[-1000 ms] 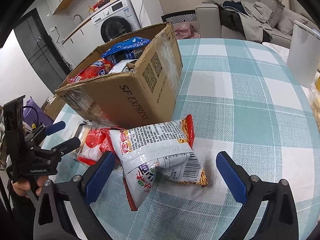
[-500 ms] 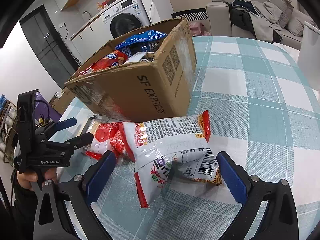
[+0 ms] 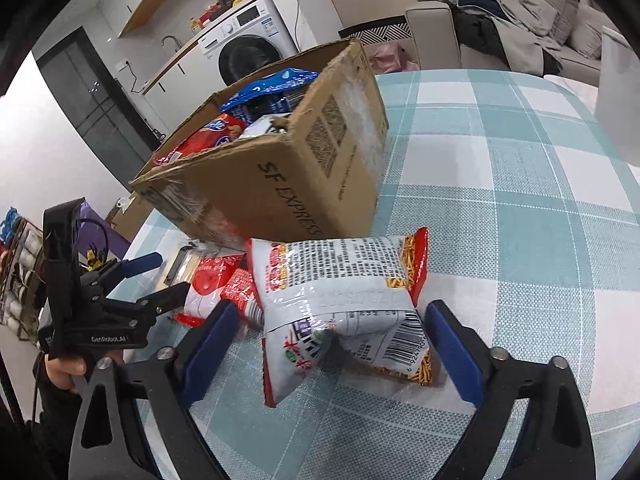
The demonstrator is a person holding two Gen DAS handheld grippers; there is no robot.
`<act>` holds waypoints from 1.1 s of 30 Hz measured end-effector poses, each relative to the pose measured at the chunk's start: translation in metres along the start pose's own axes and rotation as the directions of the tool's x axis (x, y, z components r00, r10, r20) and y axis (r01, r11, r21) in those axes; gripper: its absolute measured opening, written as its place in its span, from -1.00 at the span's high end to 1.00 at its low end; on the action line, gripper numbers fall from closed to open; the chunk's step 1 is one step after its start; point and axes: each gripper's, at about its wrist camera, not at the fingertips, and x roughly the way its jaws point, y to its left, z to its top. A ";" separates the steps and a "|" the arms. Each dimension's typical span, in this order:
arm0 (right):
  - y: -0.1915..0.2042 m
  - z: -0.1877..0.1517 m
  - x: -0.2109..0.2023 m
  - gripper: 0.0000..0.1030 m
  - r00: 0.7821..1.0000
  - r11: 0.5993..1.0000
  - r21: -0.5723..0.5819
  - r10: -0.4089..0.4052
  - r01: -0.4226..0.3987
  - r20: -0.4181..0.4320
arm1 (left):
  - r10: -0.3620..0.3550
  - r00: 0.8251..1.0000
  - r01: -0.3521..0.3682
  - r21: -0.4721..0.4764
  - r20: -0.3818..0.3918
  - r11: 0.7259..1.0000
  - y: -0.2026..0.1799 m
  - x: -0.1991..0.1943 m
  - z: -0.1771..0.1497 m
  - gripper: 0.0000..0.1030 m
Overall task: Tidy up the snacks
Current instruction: 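Close the right tool on the noodle bag while the left tool grasps the cracker pack, then lift the noodle bag with the right tool while the left tool carries the cracker pack over the box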
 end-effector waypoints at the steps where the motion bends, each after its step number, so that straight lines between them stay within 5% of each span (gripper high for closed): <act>1: -0.001 0.000 0.001 -0.69 1.000 1.000 0.006 -0.001 0.001 -0.001 | 0.000 1.000 0.000 0.000 0.004 1.000 0.000 0.000 0.000 -0.99; 7: -0.003 0.000 0.002 -0.55 1.000 1.000 0.007 -0.001 0.001 -0.004 | -0.035 0.999 0.035 0.015 0.012 0.999 -0.004 -0.003 -0.003 -0.64; 11: -0.002 -0.002 0.002 -0.37 1.000 1.000 -0.002 0.010 -0.010 -0.010 | -0.087 0.996 0.085 0.057 0.023 0.995 -0.011 -0.009 -0.005 -0.10; 18: 0.002 -0.001 -0.001 -0.19 1.000 0.999 -0.025 0.020 -0.020 0.002 | -0.112 0.993 0.110 0.067 0.029 0.992 -0.014 -0.014 -0.005 -0.09; 33: 0.002 0.001 -0.021 -0.18 0.998 0.998 -0.044 0.056 -0.054 0.042 | -0.142 0.986 0.136 0.080 0.089 0.988 -0.015 -0.051 -0.003 -0.09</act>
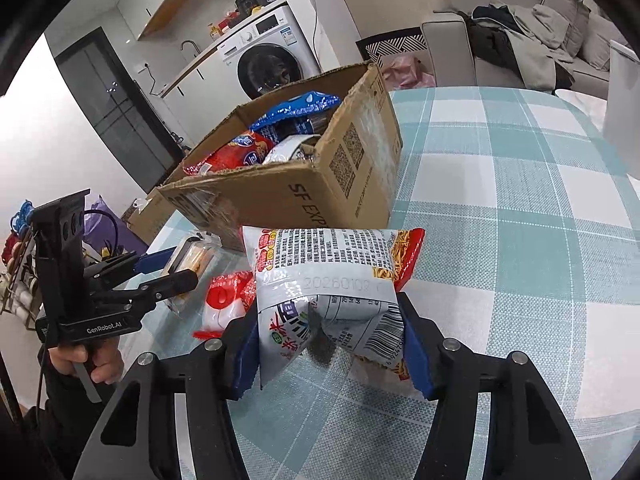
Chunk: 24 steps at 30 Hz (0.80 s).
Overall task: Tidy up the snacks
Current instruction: 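Lift the noodle bag with the right tool while the left tool carries the cracker pack over the box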
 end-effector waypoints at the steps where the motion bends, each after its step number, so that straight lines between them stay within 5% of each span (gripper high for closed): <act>1: 0.000 0.000 -0.001 -0.18 1.000 1.000 -0.001 0.003 -0.003 0.003 | -0.001 1.000 0.001 0.002 0.003 1.000 -0.001 -0.002 0.000 -0.09; 24: 0.036 0.012 -0.046 -0.19 0.990 0.997 -0.066 0.050 -0.041 0.135 | -0.042 0.988 0.041 0.008 0.151 0.999 -0.026 -0.074 0.014 -0.09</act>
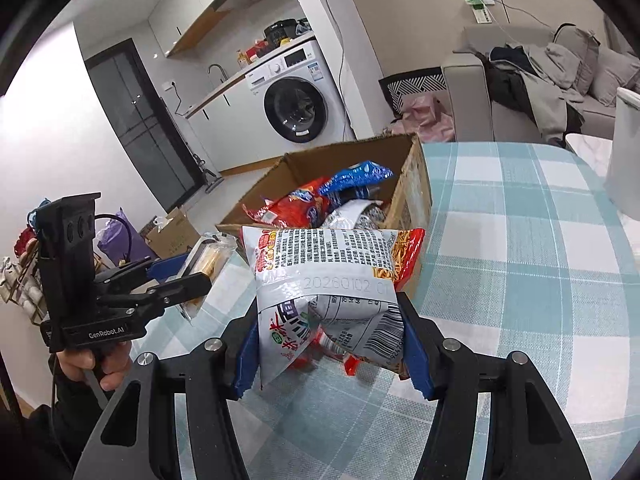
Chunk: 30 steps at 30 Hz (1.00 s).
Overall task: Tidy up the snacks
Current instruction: 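Lift the noodle bag with the right tool while the left tool carries the cracker pack over the box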
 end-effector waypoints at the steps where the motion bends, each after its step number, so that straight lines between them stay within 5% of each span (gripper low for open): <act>1: 0.001 0.001 -0.002 -0.19 1.000 1.000 0.000 0.000 0.000 0.008 | -0.003 1.000 0.003 -0.001 0.006 1.000 0.000 -0.003 0.001 -0.09; 14: 0.015 0.016 -0.027 -0.19 0.994 1.000 0.005 0.000 0.000 0.106 | 0.010 0.997 -0.007 -0.030 0.075 1.000 0.004 -0.025 0.019 -0.09; 30: 0.031 0.046 -0.009 -0.19 0.994 1.000 -0.019 -0.010 0.012 0.108 | 0.036 0.992 -0.028 -0.073 0.121 0.997 0.020 -0.022 0.049 -0.09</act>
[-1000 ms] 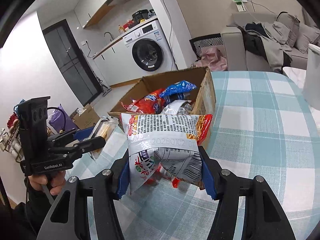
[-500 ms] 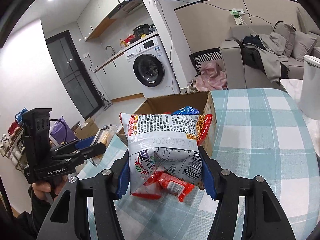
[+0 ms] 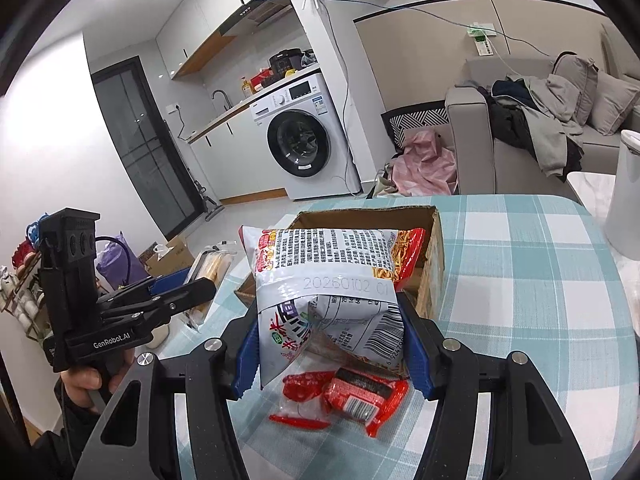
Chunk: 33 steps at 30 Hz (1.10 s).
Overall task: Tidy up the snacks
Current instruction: 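Lift the noodle bag with the right tool while the left tool carries the cracker pack over the box, then open both tools to drop the noodle bag and cracker pack into the box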
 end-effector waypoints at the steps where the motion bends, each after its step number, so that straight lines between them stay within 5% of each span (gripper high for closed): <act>1: 0.001 0.002 0.002 -0.19 1.000 1.000 0.003 0.006 -0.006 -0.001 | 0.001 1.000 -0.001 -0.003 0.006 1.000 0.001 0.001 0.003 -0.09; 33: -0.007 0.056 0.060 -0.20 0.995 0.994 0.057 -0.096 0.098 -0.033 | 0.067 0.998 -0.067 0.001 0.015 0.998 -0.003 0.068 0.049 -0.09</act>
